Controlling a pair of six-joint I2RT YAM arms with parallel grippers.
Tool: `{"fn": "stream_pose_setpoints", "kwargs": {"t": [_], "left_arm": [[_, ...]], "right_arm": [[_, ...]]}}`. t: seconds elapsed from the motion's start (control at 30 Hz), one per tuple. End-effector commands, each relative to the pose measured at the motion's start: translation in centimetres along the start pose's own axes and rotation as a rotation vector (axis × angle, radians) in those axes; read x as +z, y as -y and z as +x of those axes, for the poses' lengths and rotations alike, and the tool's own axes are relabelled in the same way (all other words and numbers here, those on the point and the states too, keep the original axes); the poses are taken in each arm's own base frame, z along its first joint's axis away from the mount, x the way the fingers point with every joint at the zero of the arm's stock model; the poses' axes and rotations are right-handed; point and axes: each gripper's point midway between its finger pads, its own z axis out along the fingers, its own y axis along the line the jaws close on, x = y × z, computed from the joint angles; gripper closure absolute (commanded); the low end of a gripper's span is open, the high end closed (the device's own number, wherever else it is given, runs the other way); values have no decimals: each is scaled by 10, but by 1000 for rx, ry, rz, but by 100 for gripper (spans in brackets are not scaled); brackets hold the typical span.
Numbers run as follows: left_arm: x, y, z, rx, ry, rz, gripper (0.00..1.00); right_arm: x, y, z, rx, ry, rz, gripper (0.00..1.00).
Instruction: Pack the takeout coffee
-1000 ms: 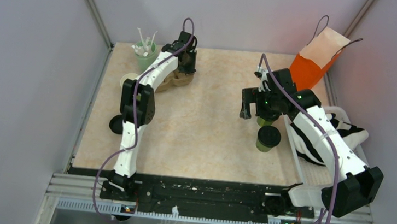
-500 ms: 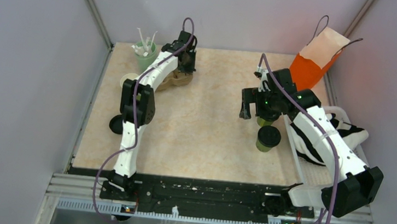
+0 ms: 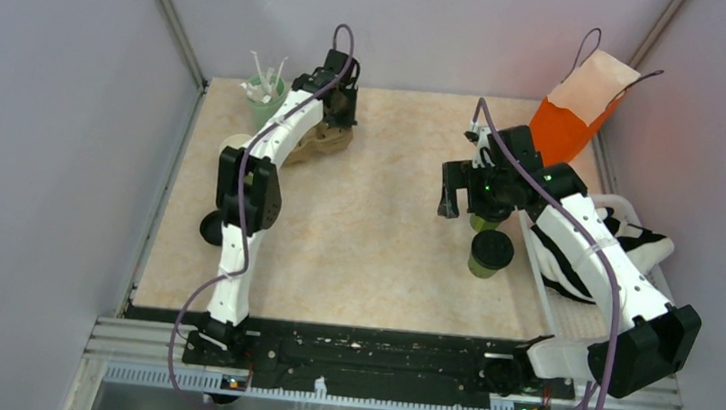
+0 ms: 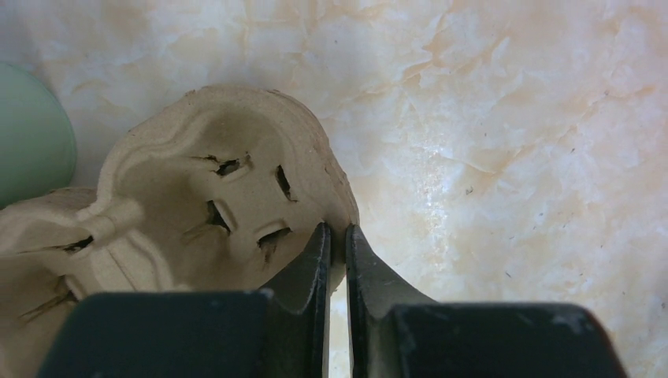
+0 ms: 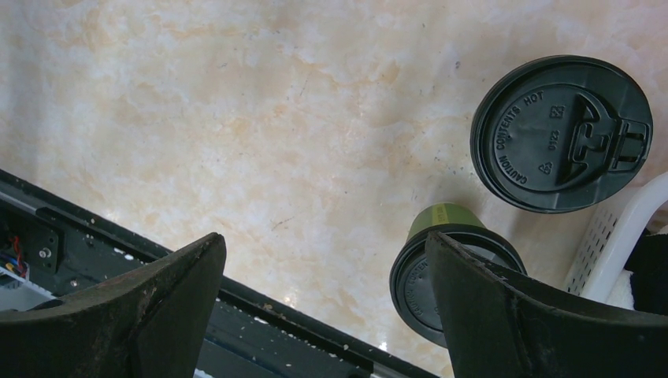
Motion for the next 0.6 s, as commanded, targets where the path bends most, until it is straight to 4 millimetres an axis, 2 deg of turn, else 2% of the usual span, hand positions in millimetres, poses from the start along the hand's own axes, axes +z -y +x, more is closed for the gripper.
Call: {"fn": "stream_pose_setpoints", "kwargs": {"t": [0.0, 0.13, 0.27, 0.4, 0.5, 0.57], "left_arm": [[-56, 20, -50, 72, 200, -3, 100], [-66, 23, -56, 76, 249, -38, 100], [-70, 30, -56, -6, 301, 48, 100], [-96, 37, -74, -18, 370, 77, 100], [-123, 31, -82, 71, 431, -87, 100], [-133, 26, -79, 147, 453, -223, 100]], "right_arm": [[-8, 0, -12, -19, 66, -10, 4], [-11, 0, -12, -22, 72, -6, 4], [-11, 1, -12, -24, 77, -3, 4], [-13, 3, -12, -26, 80, 6, 4], [-13, 3, -12, -26, 84, 5, 3], [-12, 3, -12, -26, 85, 9, 3]]}}
